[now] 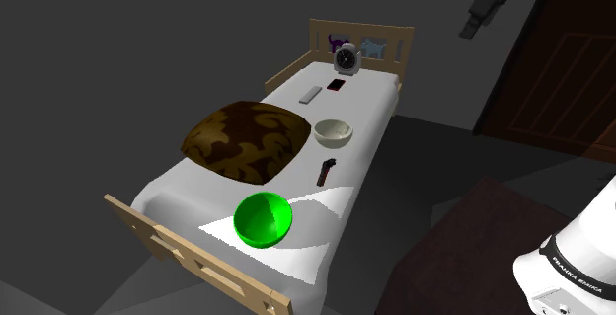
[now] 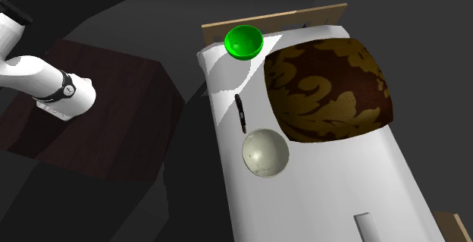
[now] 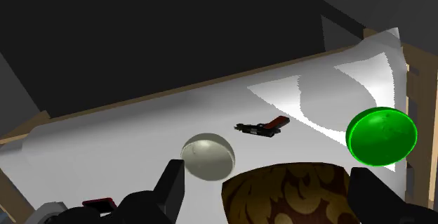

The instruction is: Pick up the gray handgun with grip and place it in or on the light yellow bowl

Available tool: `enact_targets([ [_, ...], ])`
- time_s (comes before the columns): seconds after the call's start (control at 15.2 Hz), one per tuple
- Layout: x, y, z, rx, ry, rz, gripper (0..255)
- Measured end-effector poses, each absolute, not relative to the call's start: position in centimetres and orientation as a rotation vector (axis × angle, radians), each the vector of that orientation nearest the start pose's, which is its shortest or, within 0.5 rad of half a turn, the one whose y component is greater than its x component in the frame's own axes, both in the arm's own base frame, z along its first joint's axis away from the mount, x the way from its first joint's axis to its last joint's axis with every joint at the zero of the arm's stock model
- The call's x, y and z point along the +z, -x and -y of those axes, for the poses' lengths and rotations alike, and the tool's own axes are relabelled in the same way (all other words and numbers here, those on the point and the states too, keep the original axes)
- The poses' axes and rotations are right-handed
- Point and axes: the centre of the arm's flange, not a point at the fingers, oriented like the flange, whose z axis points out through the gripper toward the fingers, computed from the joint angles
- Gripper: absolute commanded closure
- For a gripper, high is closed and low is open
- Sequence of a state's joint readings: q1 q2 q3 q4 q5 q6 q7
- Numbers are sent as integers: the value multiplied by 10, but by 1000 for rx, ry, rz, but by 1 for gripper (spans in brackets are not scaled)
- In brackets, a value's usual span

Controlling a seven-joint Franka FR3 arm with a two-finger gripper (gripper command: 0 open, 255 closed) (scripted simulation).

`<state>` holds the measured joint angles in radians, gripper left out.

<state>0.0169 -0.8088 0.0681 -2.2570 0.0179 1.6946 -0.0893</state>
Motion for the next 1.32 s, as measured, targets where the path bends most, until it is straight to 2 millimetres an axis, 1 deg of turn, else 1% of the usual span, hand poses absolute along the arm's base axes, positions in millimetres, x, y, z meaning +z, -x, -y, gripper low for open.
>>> enact_targets([
  [0.07, 657, -309, -37, -388, 3142, 251, 0],
  [0.13, 650, -310, -41, -387, 3144, 231, 0],
  [0.2, 642, -315, -45, -385, 3148, 199, 0],
  [0.66, 569, -346, -87, -374, 3162, -99, 0],
  [1.32, 459, -410, -137, -353, 3130, -542, 0],
])
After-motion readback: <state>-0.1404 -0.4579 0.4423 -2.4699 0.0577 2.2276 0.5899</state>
